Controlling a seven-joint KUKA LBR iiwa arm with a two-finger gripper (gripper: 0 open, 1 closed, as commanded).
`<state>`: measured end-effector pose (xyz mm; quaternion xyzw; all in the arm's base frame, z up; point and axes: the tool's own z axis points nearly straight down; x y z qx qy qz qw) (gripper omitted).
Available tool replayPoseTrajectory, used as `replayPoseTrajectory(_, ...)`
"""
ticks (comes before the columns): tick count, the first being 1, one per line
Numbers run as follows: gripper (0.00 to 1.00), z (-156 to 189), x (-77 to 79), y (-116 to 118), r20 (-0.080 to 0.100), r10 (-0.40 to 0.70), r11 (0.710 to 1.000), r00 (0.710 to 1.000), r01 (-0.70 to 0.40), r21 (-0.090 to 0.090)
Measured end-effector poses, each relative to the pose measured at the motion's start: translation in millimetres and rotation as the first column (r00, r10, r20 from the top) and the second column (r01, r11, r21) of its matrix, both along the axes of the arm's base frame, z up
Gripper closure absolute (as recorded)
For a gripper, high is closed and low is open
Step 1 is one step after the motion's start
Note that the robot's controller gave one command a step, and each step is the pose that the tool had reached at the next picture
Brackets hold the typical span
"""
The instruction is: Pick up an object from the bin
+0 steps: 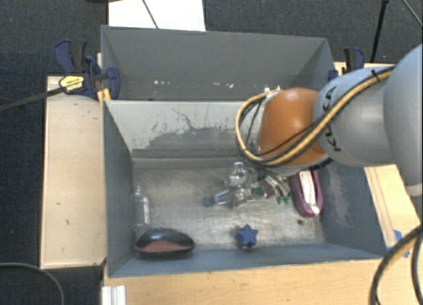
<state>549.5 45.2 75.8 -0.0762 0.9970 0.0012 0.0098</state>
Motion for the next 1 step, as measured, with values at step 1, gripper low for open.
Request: replayPoseTrajectory(1,1.0,125.1,-21.4,-41.9,-0.01,0.082,0.997,0.997,-0.083,-0.006)
